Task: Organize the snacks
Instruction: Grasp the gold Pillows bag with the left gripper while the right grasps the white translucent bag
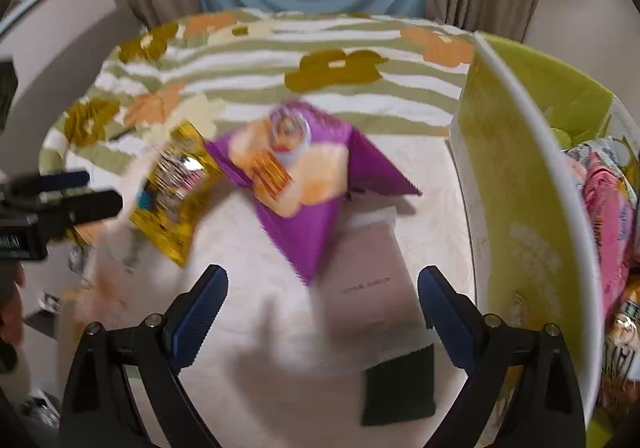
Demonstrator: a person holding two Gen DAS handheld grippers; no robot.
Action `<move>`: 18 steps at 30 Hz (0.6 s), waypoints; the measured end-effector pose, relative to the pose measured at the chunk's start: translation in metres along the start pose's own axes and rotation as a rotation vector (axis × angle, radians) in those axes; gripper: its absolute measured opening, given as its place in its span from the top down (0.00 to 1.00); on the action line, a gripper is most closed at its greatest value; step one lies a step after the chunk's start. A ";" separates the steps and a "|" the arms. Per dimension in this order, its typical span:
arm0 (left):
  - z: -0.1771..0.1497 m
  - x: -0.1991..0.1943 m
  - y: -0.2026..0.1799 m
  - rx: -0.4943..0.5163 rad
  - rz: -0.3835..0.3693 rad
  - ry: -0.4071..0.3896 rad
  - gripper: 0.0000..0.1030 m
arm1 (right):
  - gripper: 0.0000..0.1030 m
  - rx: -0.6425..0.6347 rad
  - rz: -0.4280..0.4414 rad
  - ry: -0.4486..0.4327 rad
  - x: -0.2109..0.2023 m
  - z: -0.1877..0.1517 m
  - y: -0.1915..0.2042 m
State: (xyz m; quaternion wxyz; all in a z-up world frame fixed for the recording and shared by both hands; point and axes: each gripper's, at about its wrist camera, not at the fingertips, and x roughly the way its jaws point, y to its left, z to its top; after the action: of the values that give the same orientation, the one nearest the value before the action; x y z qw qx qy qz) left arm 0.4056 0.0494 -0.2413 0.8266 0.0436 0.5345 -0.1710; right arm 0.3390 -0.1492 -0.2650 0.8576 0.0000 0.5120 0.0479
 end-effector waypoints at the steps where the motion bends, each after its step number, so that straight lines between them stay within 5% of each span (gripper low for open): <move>1: 0.002 0.006 -0.003 0.015 0.006 0.002 0.03 | 0.08 -0.011 -0.003 0.005 0.004 -0.001 -0.001; 13: 0.017 0.068 -0.019 0.110 0.037 0.092 0.21 | 0.08 -0.060 -0.007 0.041 0.035 -0.003 -0.013; 15: 0.016 0.072 -0.020 0.116 0.035 0.102 0.36 | 0.09 -0.066 -0.004 0.044 0.037 -0.003 -0.015; 18: 0.014 0.076 -0.020 0.123 0.046 0.121 0.42 | 0.09 -0.078 0.000 0.046 0.039 -0.003 -0.015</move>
State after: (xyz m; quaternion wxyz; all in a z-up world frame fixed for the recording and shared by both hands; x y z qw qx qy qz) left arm 0.4394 0.0087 -0.3012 0.7922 0.1169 0.5709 -0.1814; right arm 0.3560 -0.1608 -0.3017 0.8451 -0.0343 0.5292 0.0677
